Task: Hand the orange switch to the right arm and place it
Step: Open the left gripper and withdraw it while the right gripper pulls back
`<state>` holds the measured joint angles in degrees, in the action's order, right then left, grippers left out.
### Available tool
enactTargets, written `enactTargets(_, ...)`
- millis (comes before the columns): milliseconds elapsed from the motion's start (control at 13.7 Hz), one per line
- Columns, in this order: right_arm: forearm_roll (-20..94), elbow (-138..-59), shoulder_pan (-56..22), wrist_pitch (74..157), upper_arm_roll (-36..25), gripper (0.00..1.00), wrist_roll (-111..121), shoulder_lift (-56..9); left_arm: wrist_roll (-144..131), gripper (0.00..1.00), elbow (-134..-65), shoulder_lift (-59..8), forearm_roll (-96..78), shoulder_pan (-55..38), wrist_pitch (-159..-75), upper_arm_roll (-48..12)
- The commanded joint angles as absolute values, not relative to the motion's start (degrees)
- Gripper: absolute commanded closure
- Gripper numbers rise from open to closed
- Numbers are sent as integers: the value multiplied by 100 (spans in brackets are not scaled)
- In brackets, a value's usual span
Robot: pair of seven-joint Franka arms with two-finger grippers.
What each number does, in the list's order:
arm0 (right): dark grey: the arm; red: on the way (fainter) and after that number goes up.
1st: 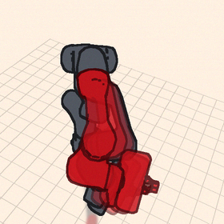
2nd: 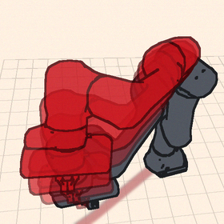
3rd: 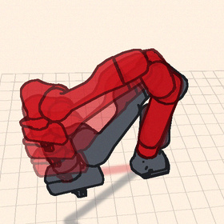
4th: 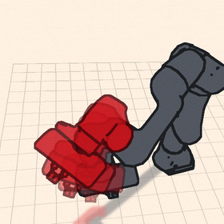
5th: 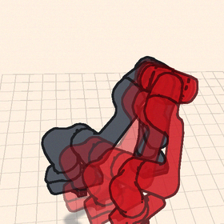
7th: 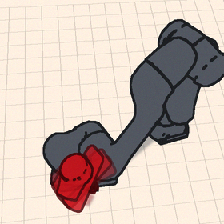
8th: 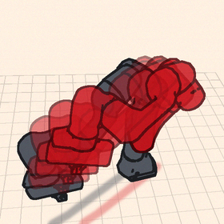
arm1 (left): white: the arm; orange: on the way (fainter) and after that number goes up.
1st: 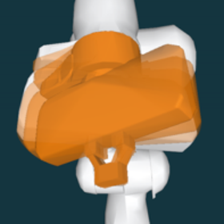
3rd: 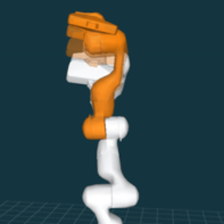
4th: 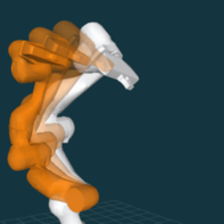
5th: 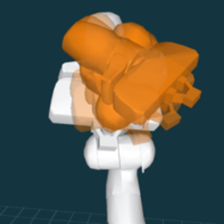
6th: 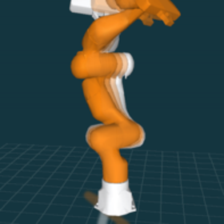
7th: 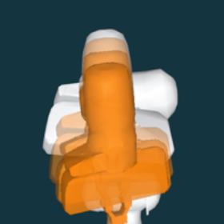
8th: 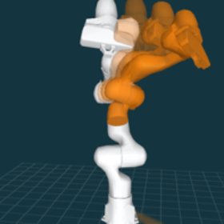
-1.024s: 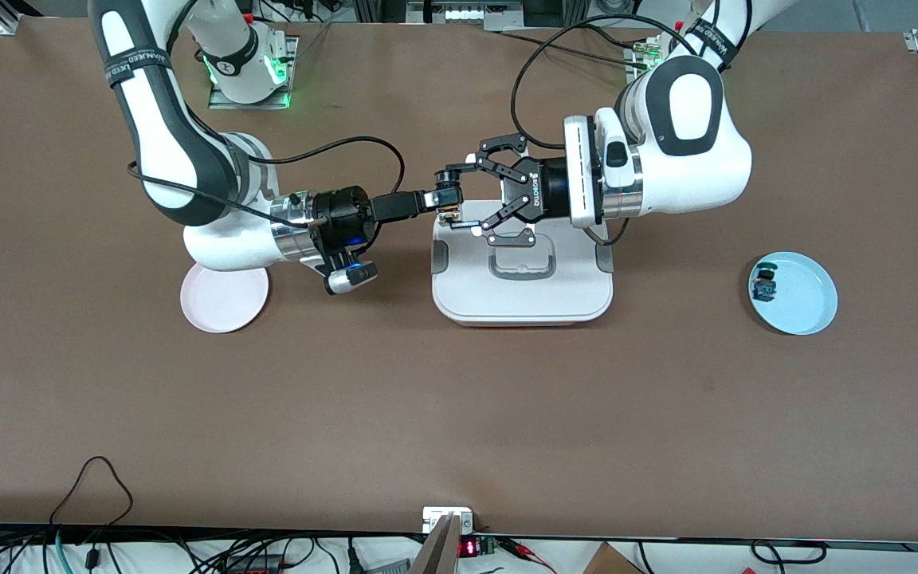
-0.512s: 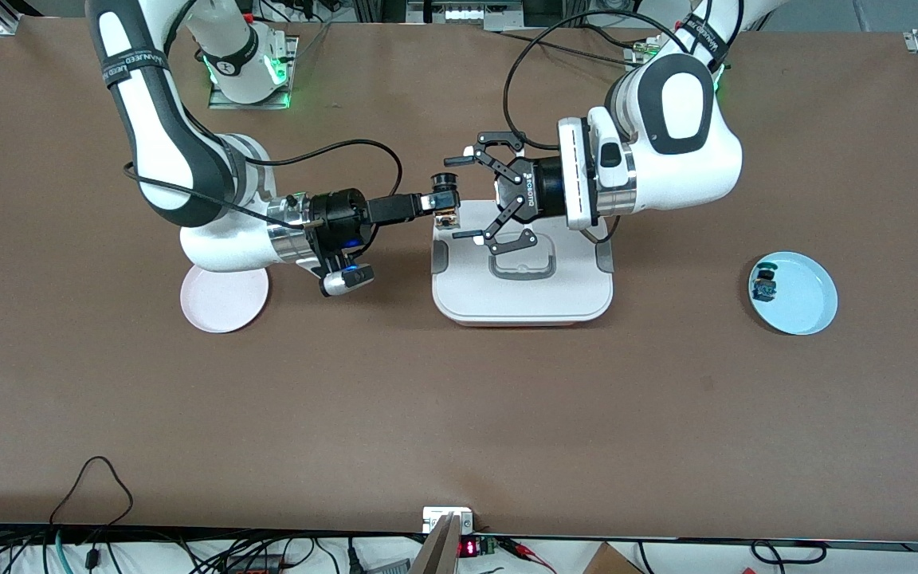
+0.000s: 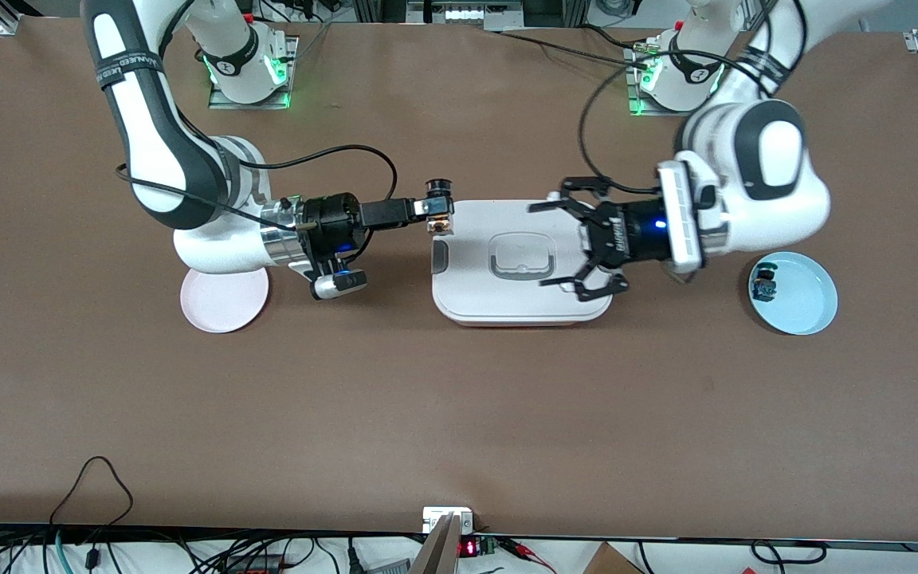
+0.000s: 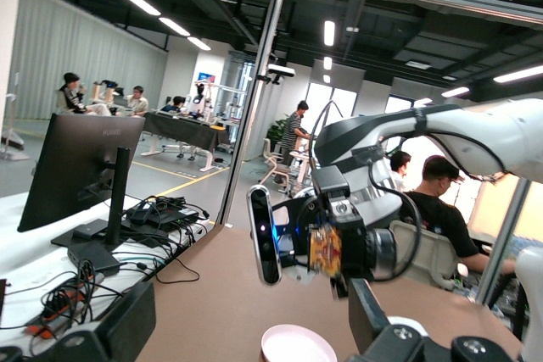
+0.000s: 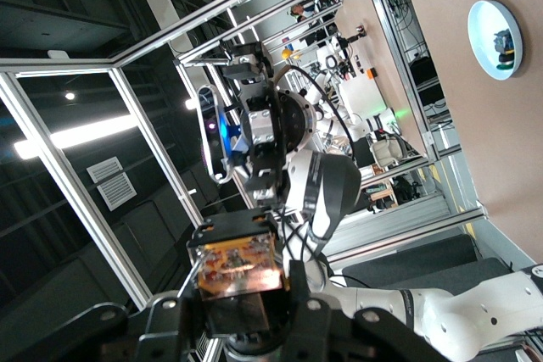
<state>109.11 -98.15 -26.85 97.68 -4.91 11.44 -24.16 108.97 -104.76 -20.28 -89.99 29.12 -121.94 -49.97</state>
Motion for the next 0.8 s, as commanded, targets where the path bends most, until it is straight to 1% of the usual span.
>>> enactTargets(0, 10829, -9896, -2427, 9712, -466, 100, 1230, -2312, 11048, 0, -10477, -2100, -8230, 3706, -11289, -5080)
enactTargets(220, 10145, -9896, -2119, 9572, -466, 100, 1239, -2224, 11039, 0, -10214, -2197, -6615, 4489, -10330, -5063)
enactTargets(439, 9582, -10010, -1540, 8967, -509, 100, 1239, -2145, 11013, 0, -9740, -2206, -4867, 5140, -9302, -5063)
enactTargets(585, 9204, -10037, -1189, 8528, -685, 100, 1239, -2136, 11004, 0, -9354, -2232, -3663, 5256, -9141, -5063)
enactTargets(732, 8564, -10028, -837, 8097, -860, 100, 1326, -2136, 11004, 0, -8975, -2232, -2633, 5238, -9141, -5063)
